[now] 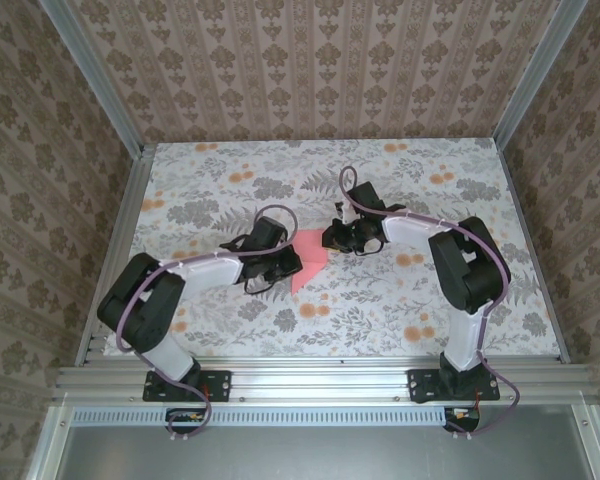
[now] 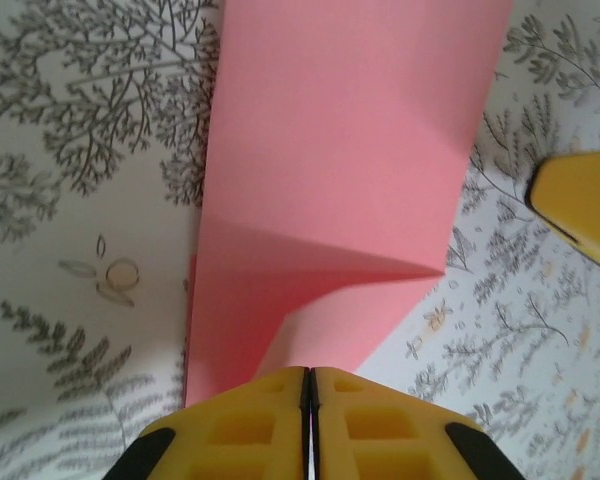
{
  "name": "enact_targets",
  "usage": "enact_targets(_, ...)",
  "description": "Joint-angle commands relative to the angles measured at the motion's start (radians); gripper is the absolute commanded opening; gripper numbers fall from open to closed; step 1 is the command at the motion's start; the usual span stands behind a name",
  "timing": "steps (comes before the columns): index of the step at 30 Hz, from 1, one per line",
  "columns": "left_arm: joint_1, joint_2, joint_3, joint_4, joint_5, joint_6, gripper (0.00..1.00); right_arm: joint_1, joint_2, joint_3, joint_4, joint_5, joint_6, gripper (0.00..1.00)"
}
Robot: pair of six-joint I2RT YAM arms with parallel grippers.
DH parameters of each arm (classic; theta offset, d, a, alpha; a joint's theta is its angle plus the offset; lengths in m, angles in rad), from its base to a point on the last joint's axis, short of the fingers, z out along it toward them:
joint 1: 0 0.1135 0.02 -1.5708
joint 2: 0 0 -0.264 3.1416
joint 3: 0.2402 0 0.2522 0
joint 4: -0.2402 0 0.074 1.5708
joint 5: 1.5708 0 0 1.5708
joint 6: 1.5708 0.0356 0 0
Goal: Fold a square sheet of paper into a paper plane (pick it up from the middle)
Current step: Third fold the triangle at the center of the table, then fourth fold the wing at the center of the table.
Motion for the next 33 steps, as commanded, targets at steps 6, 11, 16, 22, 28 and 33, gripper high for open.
enact_targets(6,0.001,0.084,0.082,-0.063,-0.081,0.064,0.09,0.001,-0.048,-0.043,0.018,-0.019,0.013,0.18)
enact_targets(11,0.002,0.101,0.086,-0.080,-0.082,0.073,0.09,0.002,-0.065,-0.060,0.028,-0.016,0.021,0.23)
enact_targets(16,0.001,0.109,0.087,-0.096,-0.091,0.079,0.08,0.003,-0.078,-0.095,0.044,-0.008,0.058,0.32)
enact_targets(22,0.002,0.114,0.088,-0.100,-0.100,0.080,0.08,0.003,-0.059,-0.142,0.069,-0.038,0.136,0.34)
enact_targets(28,0.001,0.115,0.087,-0.097,-0.099,0.079,0.08,0.023,-0.018,-0.140,0.092,-0.077,0.181,0.34)
enact_targets(33,0.002,0.119,0.088,-0.095,-0.097,0.078,0.08,0.042,0.020,-0.116,0.087,-0.084,0.196,0.33)
